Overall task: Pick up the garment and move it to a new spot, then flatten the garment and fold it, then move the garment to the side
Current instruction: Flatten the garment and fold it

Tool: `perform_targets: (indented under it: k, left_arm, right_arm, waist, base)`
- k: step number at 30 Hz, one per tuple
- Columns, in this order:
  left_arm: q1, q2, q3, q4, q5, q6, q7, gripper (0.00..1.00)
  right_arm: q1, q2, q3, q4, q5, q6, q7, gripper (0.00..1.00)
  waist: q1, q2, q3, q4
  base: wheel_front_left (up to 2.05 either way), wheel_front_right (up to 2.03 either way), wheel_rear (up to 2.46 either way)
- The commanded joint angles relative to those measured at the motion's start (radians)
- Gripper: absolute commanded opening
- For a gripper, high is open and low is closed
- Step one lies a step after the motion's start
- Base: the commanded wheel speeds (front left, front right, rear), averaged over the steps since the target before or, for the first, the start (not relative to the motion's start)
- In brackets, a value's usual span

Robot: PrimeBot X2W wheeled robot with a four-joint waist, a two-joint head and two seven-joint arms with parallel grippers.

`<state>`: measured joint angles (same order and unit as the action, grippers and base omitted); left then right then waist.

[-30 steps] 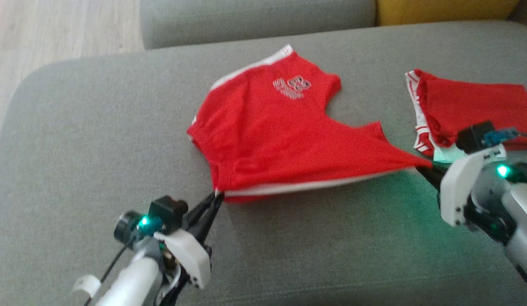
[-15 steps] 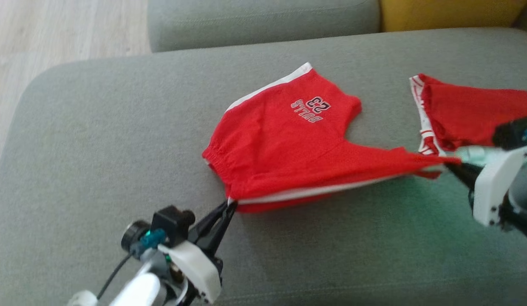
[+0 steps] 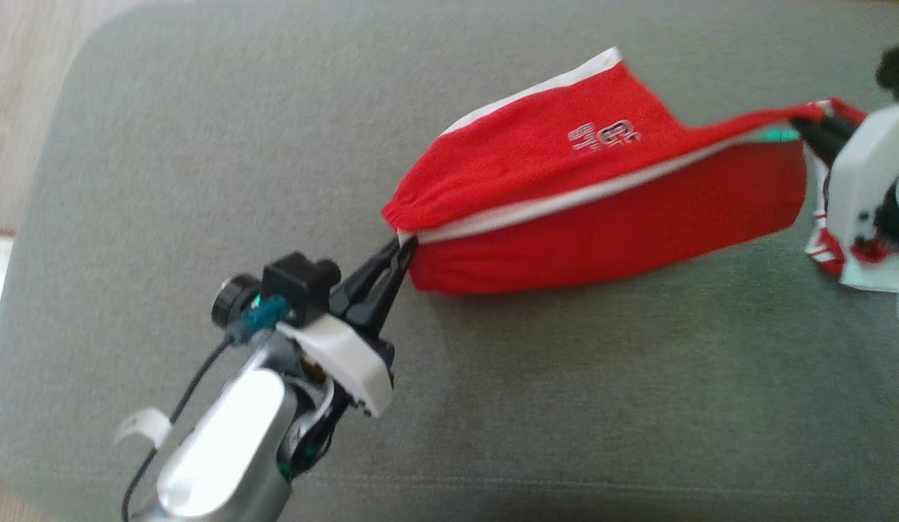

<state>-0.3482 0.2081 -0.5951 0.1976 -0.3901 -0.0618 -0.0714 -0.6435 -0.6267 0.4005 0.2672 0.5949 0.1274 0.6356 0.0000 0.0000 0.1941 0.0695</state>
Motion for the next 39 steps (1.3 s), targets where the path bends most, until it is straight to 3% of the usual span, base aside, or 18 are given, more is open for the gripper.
perform_targets:
  k: [1,12,24,25,26,27,28,39]
  left_arm:
    - [-0.057,0.007,0.049,-0.016,-0.002,-0.004,-0.013,0.0]
    - [-0.213,-0.064,0.023,0.161,-0.007,-0.032,-0.057,0.0]
    - [-0.357,-0.124,-0.005,0.324,-0.02,-0.05,-0.132,0.0]
    - [-0.366,-0.127,-0.005,0.337,-0.022,-0.05,-0.138,0.25]
    - [-0.376,-0.13,-0.007,0.35,-0.022,-0.05,-0.144,0.75]
    - [-0.384,-0.133,-0.008,0.363,-0.021,-0.048,-0.149,1.0]
    - [-0.39,-0.136,-0.009,0.376,-0.021,-0.047,-0.154,1.0]
    - [-0.385,-0.127,0.027,0.462,-0.027,-0.024,-0.187,1.0]
  right_arm:
    - [-0.042,-0.015,0.011,-0.012,-0.011,0.003,0.002,0.0]
    - [-0.275,-0.009,0.124,0.164,-0.02,0.003,-0.044,0.0]
    - [-0.446,-0.012,0.26,0.307,-0.04,0.003,-0.088,0.0]
    - [-0.455,-0.01,0.271,0.319,-0.041,0.003,-0.093,0.0]
    - [-0.463,-0.008,0.284,0.332,-0.045,0.003,-0.098,0.0]
    - [-0.472,-0.007,0.295,0.343,-0.05,0.003,-0.112,0.34]
    - [-0.481,-0.004,0.299,0.357,-0.057,0.003,-0.132,1.0]
    - [-0.472,0.089,0.255,0.498,-0.072,0.003,-0.425,1.0]
  waist:
    - [0.0,0.0,0.043,0.036]
    - [0.0,0.0,0.164,0.121]
    - [0.0,0.0,0.26,0.168]
    - [0.0,0.0,0.265,0.169]
    - [0.0,0.0,0.27,0.169]
    - [0.0,0.0,0.274,0.17]
    - [0.0,0.0,0.276,0.169]
    - [0.0,0.0,0.218,0.113]
  base:
    - [0.0,0.0,0.0]
    - [0.0,0.0,0.0]
    - [0.0,0.0,0.0]
    - [0.0,0.0,0.0]
    - [0.0,0.0,0.0]
    - [0.0,0.0,0.0]
    - [0.0,0.0,0.0]
    - [0.0,0.0,0.0]
